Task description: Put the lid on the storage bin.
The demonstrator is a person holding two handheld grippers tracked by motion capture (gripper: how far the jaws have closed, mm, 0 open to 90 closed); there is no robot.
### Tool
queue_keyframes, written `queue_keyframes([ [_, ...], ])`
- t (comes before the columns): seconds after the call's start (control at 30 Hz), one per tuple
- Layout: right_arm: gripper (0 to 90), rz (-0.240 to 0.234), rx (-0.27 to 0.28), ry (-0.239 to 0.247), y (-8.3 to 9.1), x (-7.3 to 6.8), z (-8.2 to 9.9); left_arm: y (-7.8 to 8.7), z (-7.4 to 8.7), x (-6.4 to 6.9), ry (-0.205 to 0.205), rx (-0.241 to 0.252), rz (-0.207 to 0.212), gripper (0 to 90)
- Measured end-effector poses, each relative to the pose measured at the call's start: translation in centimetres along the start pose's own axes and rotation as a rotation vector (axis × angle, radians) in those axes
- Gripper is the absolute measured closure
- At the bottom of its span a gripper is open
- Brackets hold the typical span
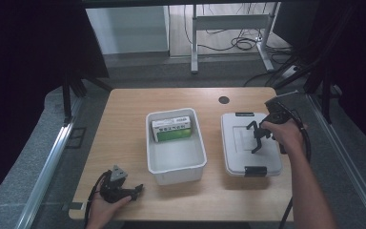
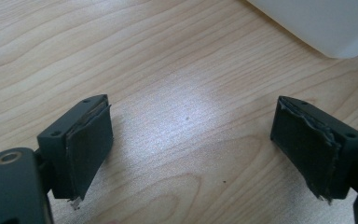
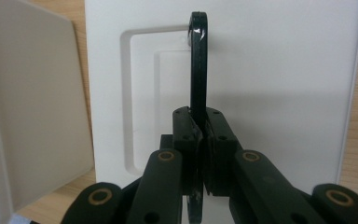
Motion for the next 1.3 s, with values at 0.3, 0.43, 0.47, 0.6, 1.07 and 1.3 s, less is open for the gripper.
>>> queue_keyframes([
  [0.3, 85.5, -0.030, 0.027, 0.030, 1.5, -1.6, 0.3, -0.1, -0.1, 0.0, 0.005, 0.001, -0.004, 12.8],
  [0.43, 85.5, -0.048, 0.037, 0.043, 2.1, -2.2, 0.4, -0.1, -0.2, 0.0, 0.004, 0.002, -0.004, 12.8],
  [0.47, 85.5, -0.051, 0.036, 0.042, 2.3, -2.2, 0.4, -0.1, -0.2, 0.0, 0.004, 0.003, -0.003, 12.8],
  [0.6, 85.6, -0.057, 0.043, 0.043, 2.8, -2.5, 0.6, -0.2, -0.3, -0.1, 0.003, 0.003, -0.001, 12.8],
  [1.07, 85.5, -0.093, 0.069, 0.069, 4.5, -3.9, 1.0, -0.2, -0.3, -0.2, 0.004, 0.002, -0.001, 12.8],
  [1.3, 85.5, -0.106, 0.073, 0.087, 4.8, -5.0, 1.0, -0.2, -0.3, -0.2, 0.004, 0.002, -0.001, 12.8],
])
Point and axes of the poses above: each handheld gripper's, and its own axes: y roughly backward along the jaws, z roughly out of its underside, x roughly to its right, the point moved 6 cm from there along -y, roughly forward along the jaws, and after that the axes turned 5 degrees about -x, right-handed, at the moved point
